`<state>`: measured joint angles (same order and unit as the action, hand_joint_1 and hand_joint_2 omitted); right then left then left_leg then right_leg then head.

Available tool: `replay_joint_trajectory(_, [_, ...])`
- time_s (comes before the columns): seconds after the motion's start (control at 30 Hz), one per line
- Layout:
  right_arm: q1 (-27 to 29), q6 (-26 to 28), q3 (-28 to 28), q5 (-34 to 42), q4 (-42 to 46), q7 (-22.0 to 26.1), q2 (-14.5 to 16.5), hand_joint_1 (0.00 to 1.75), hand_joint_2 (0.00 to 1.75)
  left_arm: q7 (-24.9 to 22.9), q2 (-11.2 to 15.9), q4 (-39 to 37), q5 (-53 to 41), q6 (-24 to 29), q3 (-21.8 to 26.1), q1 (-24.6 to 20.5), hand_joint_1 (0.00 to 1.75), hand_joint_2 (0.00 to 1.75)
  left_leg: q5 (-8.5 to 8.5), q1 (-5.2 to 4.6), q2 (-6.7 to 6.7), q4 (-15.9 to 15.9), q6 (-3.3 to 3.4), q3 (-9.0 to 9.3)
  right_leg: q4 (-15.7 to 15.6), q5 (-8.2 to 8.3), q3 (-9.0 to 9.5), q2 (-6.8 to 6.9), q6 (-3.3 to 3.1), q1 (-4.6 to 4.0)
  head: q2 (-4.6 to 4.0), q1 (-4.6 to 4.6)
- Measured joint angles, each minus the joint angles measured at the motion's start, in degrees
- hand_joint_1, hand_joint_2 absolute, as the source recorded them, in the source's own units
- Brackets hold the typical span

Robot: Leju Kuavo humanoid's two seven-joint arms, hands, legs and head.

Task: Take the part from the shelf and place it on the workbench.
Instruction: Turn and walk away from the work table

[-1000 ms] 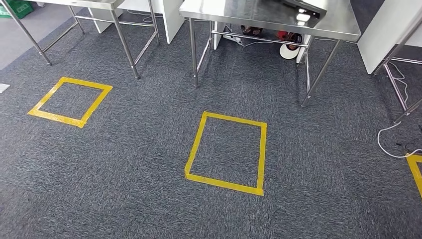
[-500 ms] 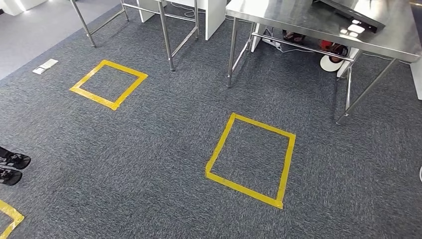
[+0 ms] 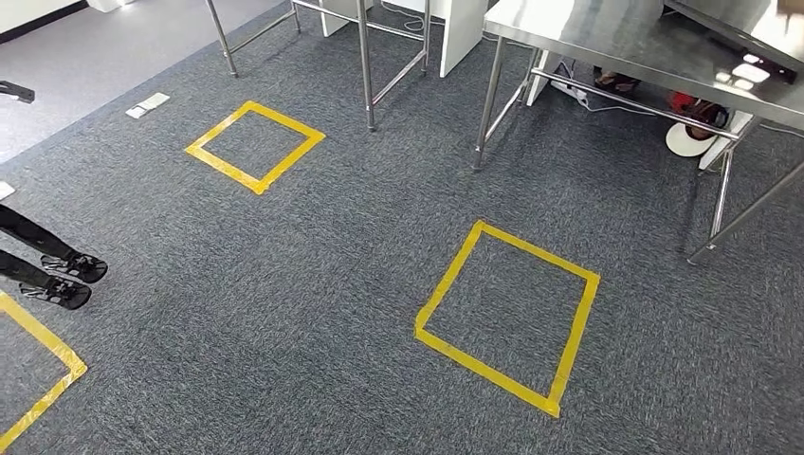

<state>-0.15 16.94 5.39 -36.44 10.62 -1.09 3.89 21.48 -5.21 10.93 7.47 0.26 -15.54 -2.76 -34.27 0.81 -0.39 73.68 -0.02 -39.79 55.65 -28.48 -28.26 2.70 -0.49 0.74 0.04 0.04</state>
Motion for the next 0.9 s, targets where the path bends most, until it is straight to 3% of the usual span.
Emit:
replay_joint_trajectory(0.07, [-0.1,0.0,0.2,-0.5,0.0,0.0,0.0,0.0,0.0,1.1,-0.1,0.1,-0.2,-0.7,-0.1,0.0,0.0,0.0,3.78,0.09,2.03,-7.4,0.18,3.62,0.4,-0.82,0.4,2.38,0.78,-0.39,0.0,0.14])
replay_joint_trajectory(0.1, [-0.3,-0.1,0.3,-0.8,0.0,0.0,0.1,0.0,0.0,1.3,-0.1,0.2,-0.3,-1.4,-0.1,-0.1,0.0,0.0,5.79,0.03,2.55,-11.8,0.67,5.74,0.6,-1.29,0.71,3.73,1.39,-0.66,0.0,0.28])
replay_joint_trajectory(0.13, [-0.4,-0.2,0.3,-1.1,0.0,0.1,0.0,0.0,0.0,1.2,-0.1,0.2,-0.3,-2.2,-0.1,-0.1,0.0,0.0,7.03,-0.12,2.8,-15.2,1.31,7.31,1.0,-1.94,0.91,4.11,2.05,-0.75,0.0,0.47])
replay_joint_trajectory(0.17, [-0.5,-0.3,0.3,-1.3,0.0,0.1,0.0,0.0,0.0,0.8,0.0,0.2,-0.5,-2.6,-0.1,0.0,0.0,0.0,7.26,-0.22,1.88,-15.4,2.0,7.21,2.0,-2.68,0.71,3.35,2.3,-0.62,0.0,0.71])
replay_joint_trajectory(0.2, [-0.5,-0.4,0.3,-1.3,0.0,0.1,0.0,0.0,0.0,0.6,0.0,0.2,-0.6,-2.5,-0.2,0.0,0.0,0.0,7.56,-0.12,1.22,-15.6,2.45,7.16,4.2,-3.98,-0.3,1.74,2.33,-0.41,0.0,0.81])
replay_joint_trajectory(0.27, [-0.4,-0.6,0.3,-1.4,0.0,0.1,0.0,0.0,0.0,0.2,0.0,0.2,-0.9,-1.8,-0.3,-0.2,0.0,0.0,7.82,-0.11,-0.25,-15.7,2.9,6.85,11.8,-7.46,-3.97,-1.45,2.14,-0.03,0.0,1.0])
replay_joint_trajectory(0.33, [-0.3,-0.7,0.4,-1.5,0.0,0.0,0.0,0.0,0.0,-0.4,-0.1,0.2,-0.9,-1.0,-0.3,-0.2,0.0,0.0,7.88,-0.19,-1.98,-15.7,2.96,6.74,17.4,-9.02,-6.95,-2.35,2.48,0.03,0.0,1.0])
replay_joint_trajectory(0.37, [-0.3,-0.8,0.4,-1.6,0.0,-0.1,-0.1,0.0,0.0,-0.8,-0.1,0.2,-0.9,-0.6,-0.3,-0.1,0.0,0.0,7.89,-0.21,-2.85,-15.6,2.94,6.79,17.0,-8.26,-6.94,-2.52,2.89,0.01,0.0,1.01])
replay_joint_trajectory(0.4, [-0.3,-0.9,0.4,-1.7,0.0,-0.2,-0.1,0.0,0.0,-1.3,-0.1,0.2,-0.7,-0.2,-0.3,-0.1,0.0,0.0,7.91,-0.22,-3.73,-15.6,2.92,6.88,14.2,-6.58,-5.82,-2.83,3.36,0.05,0.0,1.01])
replay_joint_trajectory(0.47, [-0.2,-1.0,0.4,-1.9,0.0,-0.3,-0.2,0.0,0.0,-2.2,-0.2,0.2,-0.3,0.3,-0.2,-0.1,0.0,0.0,7.97,-0.26,-5.27,-15.6,2.72,7.01,5.9,-2.82,-2.39,-5.02,3.94,0.31,0.0,1.02])
replay_joint_trajectory(0.53, [-0.3,-1.0,0.4,-2.0,0.0,-0.3,-0.2,0.0,0.0,-2.5,-0.3,0.2,-0.1,0.5,-0.2,-0.2,0.0,0.0,8.07,-0.42,-6.47,-15.5,2.21,6.88,1.5,-1.13,-0.78,-6.49,3.48,0.2,0.0,0.99])
replay_joint_trajectory(0.6, [-0.5,-1.0,0.4,-2.1,0.0,-0.3,-0.3,0.0,0.0,-2.7,-0.3,0.2,-0.1,0.5,-0.2,-0.1,0.0,0.0,8.3,-0.43,-7.52,-15.6,1.5,6.57,1.3,-0.87,-0.62,-5.51,2.52,-0.17,0.0,0.95])
replay_joint_trajectory(0.63, [-0.6,-1.0,0.4,-2.1,0.0,-0.4,-0.3,0.0,0.0,-3.0,-0.3,0.2,0.1,0.5,-0.2,0.0,0.0,0.0,8.2,-0.36,-7.1,-15.4,1.24,6.34,1.2,-0.66,-0.47,-4.87,2.07,-0.01,0.0,0.9])
replay_joint_trajectory(0.7, [-0.7,-1.1,0.4,-2.4,0.0,-0.5,-0.3,0.0,0.0,-4.3,-0.3,0.2,0.5,0.3,-0.1,0.0,0.0,0.0,6.22,-0.38,-4.06,-12.6,0.82,4.95,0.8,-0.28,-0.31,-3.46,0.94,0.33,0.0,0.68])
replay_joint_trajectory(0.73, [-0.6,-1.1,0.4,-2.6,0.0,-0.6,-0.4,0.0,0.0,-5.0,-0.3,0.2,0.7,0.1,0.0,-0.1,0.0,0.0,4.35,-0.35,-2.08,-9.7,0.67,3.62,0.8,-0.22,-0.3,-2.68,0.47,0.32,0.0,0.57])
replay_joint_trajectory(0.8, [-0.4,-1.1,0.4,-3.1,0.0,-0.9,-0.4,0.0,0.0,-6.1,-0.4,0.2,1.1,-0.5,0.1,-0.1,0.0,0.0,0.68,-0.19,-0.3,-2.0,0.25,0.06,0.8,-0.27,-0.43,-0.95,-0.08,-0.07,0.0,0.43])
replay_joint_trajectory(0.87, [-0.4,-1.1,0.4,-3.4,0.0,-1.1,-0.5,0.0,0.0,-7.0,-0.4,0.2,1.2,-1.7,0.3,0.0,0.0,0.0,0.39,0.05,0.15,0.9,-0.07,-1.22,0.8,-0.34,-0.68,0.76,-0.13,-0.22,0.0,0.42])
replay_joint_trajectory(0.9, [-0.4,-1.1,0.4,-3.5,0.0,-1.2,-0.5,0.0,0.0,-7.3,-0.4,0.2,1.3,-2.6,0.3,0.1,0.0,0.0,1.73,0.17,0.57,-1.0,-0.18,-0.1,0.8,-0.41,-0.74,1.54,-0.11,-0.22,0.0,0.43])
